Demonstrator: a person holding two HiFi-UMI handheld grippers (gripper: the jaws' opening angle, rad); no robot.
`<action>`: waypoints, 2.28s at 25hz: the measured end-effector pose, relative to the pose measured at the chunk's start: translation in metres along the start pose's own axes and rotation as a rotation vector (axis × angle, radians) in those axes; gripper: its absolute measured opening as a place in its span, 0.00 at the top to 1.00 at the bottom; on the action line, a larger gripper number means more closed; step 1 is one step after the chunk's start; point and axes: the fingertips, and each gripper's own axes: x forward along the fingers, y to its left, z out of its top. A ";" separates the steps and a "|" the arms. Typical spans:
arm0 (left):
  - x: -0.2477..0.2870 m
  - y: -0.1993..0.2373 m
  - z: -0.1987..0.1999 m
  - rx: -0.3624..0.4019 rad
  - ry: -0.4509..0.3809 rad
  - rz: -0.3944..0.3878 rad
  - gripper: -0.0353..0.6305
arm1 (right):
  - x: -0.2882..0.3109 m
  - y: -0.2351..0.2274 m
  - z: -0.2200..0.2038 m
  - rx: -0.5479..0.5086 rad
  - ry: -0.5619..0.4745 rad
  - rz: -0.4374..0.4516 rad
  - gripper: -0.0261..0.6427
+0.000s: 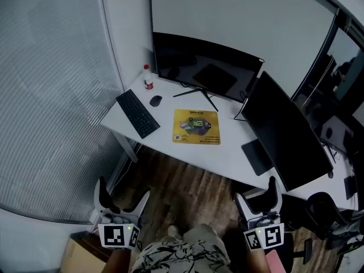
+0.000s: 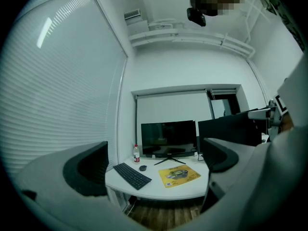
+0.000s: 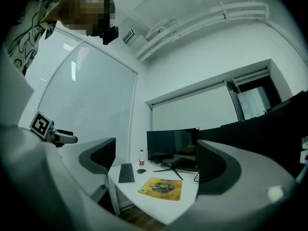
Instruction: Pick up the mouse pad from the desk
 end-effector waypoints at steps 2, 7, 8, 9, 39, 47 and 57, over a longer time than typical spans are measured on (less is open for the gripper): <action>0.003 0.002 -0.004 -0.001 0.008 -0.005 0.04 | 0.001 0.000 -0.005 -0.004 0.015 -0.004 0.19; 0.016 0.010 -0.011 -0.003 0.028 -0.006 0.04 | 0.008 -0.014 -0.015 0.007 0.035 -0.040 0.19; 0.019 0.012 -0.011 -0.002 0.030 -0.005 0.04 | 0.011 -0.016 -0.016 0.010 0.034 -0.045 0.19; 0.022 0.012 -0.011 0.000 0.032 -0.005 0.04 | 0.015 -0.018 -0.016 0.011 0.033 -0.046 0.19; 0.239 -0.012 -0.028 -0.016 0.066 0.023 0.04 | 0.218 -0.133 -0.043 0.026 0.052 0.043 0.19; 0.291 -0.024 -0.019 -0.004 0.067 0.044 0.04 | 0.268 -0.157 -0.044 0.039 0.061 0.108 0.19; 0.328 -0.047 -0.020 -0.002 0.094 0.081 0.04 | 0.314 -0.172 -0.061 0.090 0.089 0.224 0.19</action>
